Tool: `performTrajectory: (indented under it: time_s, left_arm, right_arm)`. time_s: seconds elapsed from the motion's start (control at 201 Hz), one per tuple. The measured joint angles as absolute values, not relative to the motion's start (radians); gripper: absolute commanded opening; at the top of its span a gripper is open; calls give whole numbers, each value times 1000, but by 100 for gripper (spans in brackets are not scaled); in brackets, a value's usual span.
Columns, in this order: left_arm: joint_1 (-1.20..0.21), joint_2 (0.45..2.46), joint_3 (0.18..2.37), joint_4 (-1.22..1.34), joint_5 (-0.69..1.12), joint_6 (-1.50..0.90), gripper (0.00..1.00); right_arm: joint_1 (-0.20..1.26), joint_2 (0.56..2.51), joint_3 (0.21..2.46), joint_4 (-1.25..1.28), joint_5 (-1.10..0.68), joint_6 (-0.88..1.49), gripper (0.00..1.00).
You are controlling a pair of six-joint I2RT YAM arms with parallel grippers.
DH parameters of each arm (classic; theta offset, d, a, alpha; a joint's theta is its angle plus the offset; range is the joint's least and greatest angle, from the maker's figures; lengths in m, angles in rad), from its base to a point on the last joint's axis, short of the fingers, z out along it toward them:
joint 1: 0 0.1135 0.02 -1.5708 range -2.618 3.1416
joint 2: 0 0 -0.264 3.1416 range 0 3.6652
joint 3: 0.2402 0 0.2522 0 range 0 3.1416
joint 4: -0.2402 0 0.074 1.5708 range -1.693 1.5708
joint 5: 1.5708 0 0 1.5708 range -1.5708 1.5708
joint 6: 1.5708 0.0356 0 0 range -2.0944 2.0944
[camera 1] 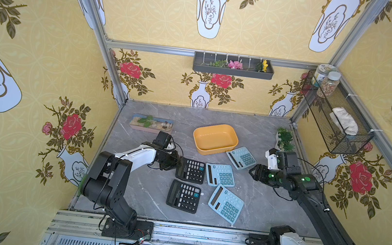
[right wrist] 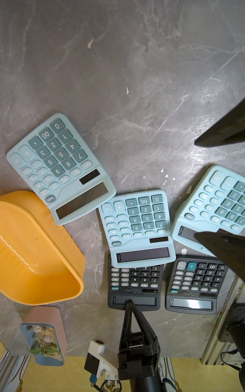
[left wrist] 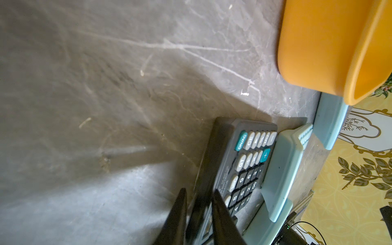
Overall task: Put the calculator in the storage box
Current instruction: Pick up the calculator at the center of the board.
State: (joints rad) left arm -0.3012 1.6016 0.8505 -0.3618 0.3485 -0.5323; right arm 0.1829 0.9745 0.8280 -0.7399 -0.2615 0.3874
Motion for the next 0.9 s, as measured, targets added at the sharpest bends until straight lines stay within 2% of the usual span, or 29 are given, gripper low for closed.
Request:
performTrajectory:
  time_s: [0.169, 0.433, 0.687, 0.901]
  left_arm:
    - [-302, 1575, 837, -340, 366, -542, 0]
    - [-301, 1432, 846, -444, 274, -577, 0]
    - [-300, 1280, 1013, -677, 179, -577, 0]
    - [-300, 1377, 1229, -725, 178, -624, 0]
  right_arm:
    - [183, 966, 826, -740, -258, 387, 60]
    - [175, 946, 843, -741, -252, 385, 58]
    - [172, 958, 894, -762, -243, 379, 58]
    - [170, 974, 919, -765, -242, 376, 58]
